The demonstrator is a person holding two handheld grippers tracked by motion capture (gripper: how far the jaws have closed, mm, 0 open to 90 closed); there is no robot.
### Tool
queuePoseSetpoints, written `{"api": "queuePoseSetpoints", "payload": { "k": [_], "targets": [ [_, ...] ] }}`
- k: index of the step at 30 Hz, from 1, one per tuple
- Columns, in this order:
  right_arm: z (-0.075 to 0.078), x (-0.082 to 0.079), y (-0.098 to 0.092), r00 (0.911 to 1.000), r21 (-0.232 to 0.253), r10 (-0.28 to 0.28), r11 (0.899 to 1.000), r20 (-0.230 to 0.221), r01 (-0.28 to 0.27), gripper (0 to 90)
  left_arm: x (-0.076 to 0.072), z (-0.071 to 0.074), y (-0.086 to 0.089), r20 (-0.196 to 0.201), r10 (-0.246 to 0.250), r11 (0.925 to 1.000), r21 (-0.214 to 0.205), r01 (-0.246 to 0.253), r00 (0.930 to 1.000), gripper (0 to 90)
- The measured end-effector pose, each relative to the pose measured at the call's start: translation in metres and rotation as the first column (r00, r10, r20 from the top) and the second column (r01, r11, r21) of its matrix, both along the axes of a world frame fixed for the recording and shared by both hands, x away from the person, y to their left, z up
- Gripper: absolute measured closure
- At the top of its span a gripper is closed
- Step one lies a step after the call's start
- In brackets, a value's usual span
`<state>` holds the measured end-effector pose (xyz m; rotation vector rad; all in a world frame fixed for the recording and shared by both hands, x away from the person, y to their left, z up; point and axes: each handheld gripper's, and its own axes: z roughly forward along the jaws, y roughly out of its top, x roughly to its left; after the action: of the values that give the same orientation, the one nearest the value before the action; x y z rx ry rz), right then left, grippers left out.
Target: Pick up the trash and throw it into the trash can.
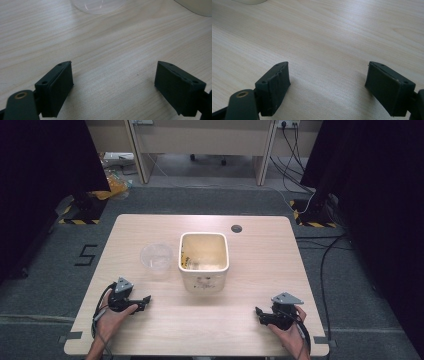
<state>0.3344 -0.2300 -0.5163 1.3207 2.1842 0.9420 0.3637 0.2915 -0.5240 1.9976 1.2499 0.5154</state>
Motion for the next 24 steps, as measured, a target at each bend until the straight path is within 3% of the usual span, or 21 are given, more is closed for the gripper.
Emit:
{"api": "queuePoseSetpoints", "payload": {
  "k": [6,13,17,24],
  "targets": [
    [0.000,0.000,0.000,1.0000,-0.001,0.001,1.000,-0.002,-0.001,19.0,0.000,0.002,0.002,-0.012,0.005,0.9997,-0.023,-0.005,0.9999,14.9],
    [0.000,0.000,0.000,1.0000,-0.001,0.000,1.000,0.000,0.000,19.0,0.001,0.017,0.001,0.012,0.001,0.9988,-0.050,0.000,0.9999,14.9],
    [0.000,0.000,0.000,1.0000,-0.001,0.000,1.000,0.000,0.000,18.9,0.008,0.040,-0.001,0.041,-0.007,0.9963,-0.085,0.011,0.9991,14.9],
    [0.000,0.000,0.001,1.0000,0.002,0.000,1.000,-0.003,0.000,18.3,0.023,0.069,-0.007,0.085,-0.024,0.9953,-0.091,0.032,0.9961,14.9]
  ]
}}
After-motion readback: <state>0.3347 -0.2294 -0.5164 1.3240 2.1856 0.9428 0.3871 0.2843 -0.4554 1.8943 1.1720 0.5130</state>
